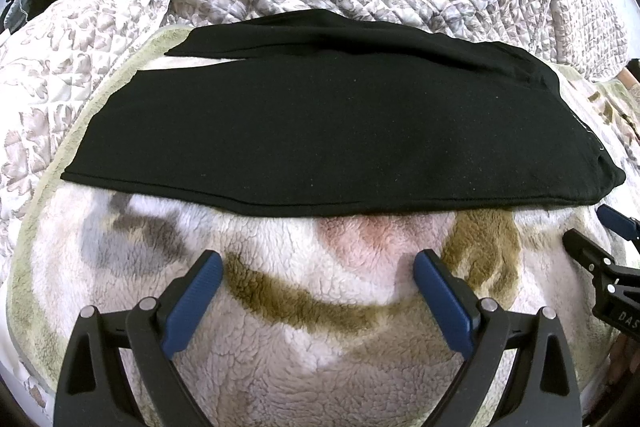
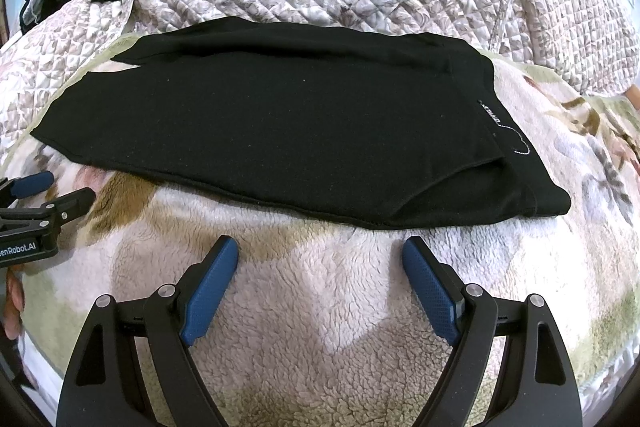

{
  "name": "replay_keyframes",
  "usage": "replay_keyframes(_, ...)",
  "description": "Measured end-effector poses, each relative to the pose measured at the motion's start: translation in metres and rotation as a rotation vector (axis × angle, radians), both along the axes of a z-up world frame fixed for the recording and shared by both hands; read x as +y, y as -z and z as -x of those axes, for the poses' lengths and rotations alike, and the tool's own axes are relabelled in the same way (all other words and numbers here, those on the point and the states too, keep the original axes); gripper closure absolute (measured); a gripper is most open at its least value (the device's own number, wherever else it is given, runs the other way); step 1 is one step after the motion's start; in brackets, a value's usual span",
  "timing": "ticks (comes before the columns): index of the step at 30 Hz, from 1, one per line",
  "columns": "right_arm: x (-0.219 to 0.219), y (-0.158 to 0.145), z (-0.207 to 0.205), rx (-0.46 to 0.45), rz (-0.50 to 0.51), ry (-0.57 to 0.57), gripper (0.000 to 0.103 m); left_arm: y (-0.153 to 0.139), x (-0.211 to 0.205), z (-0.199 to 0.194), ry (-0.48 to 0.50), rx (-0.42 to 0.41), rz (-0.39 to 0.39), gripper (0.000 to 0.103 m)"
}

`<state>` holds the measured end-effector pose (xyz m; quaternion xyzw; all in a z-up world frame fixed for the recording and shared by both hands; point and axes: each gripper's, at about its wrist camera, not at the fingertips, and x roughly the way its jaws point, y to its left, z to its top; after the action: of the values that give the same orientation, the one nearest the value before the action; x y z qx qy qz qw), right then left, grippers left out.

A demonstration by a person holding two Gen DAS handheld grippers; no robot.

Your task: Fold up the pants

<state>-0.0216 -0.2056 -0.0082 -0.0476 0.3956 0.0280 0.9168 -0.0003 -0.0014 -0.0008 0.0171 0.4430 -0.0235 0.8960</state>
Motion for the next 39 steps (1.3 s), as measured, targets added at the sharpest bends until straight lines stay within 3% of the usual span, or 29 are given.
replay_keyframes(9,-0.011,-0.005,-0.001,-0.003,-0.086,-0.007,0.018,-0.005,0.008,-0.006,0.027,0.021,0.034,0.005)
replay_keyframes(14,-0.035,-0.018,0.002,-0.038,-0.203,0.058,0.018,-0.016,0.034,-0.006,-0.012,-0.007,0.208,0.005)
replay_keyframes(18,-0.062,-0.019,-0.001,-0.036,-0.284,0.152,0.018,-0.027,0.065,-0.008,-0.119,-0.072,0.267,0.005)
replay_keyframes(24,-0.101,-0.013,-0.016,-0.01,-0.572,0.234,0.018,-0.017,0.123,-0.022,-0.257,-0.067,0.501,0.007)
replay_keyframes(29,-0.124,-0.008,-0.03,-0.028,-0.744,0.286,0.019,-0.013,0.13,-0.037,-0.284,-0.099,0.525,0.007)
replay_keyframes(31,-0.13,-0.008,-0.036,-0.036,-0.78,0.305,0.023,-0.014,0.13,-0.043,-0.292,-0.112,0.507,0.008)
replay_keyframes(33,-0.137,-0.008,-0.04,-0.049,-0.798,0.32,0.035,-0.013,0.129,-0.048,-0.295,-0.123,0.476,0.009)
replay_keyframes(36,-0.149,-0.002,-0.046,-0.049,-0.852,0.356,0.054,-0.012,0.132,-0.053,-0.319,-0.134,0.437,0.025)
replay_keyframes(39,-0.158,0.001,-0.047,-0.052,-0.893,0.376,0.063,-0.011,0.141,-0.058,-0.354,-0.138,0.452,0.042)
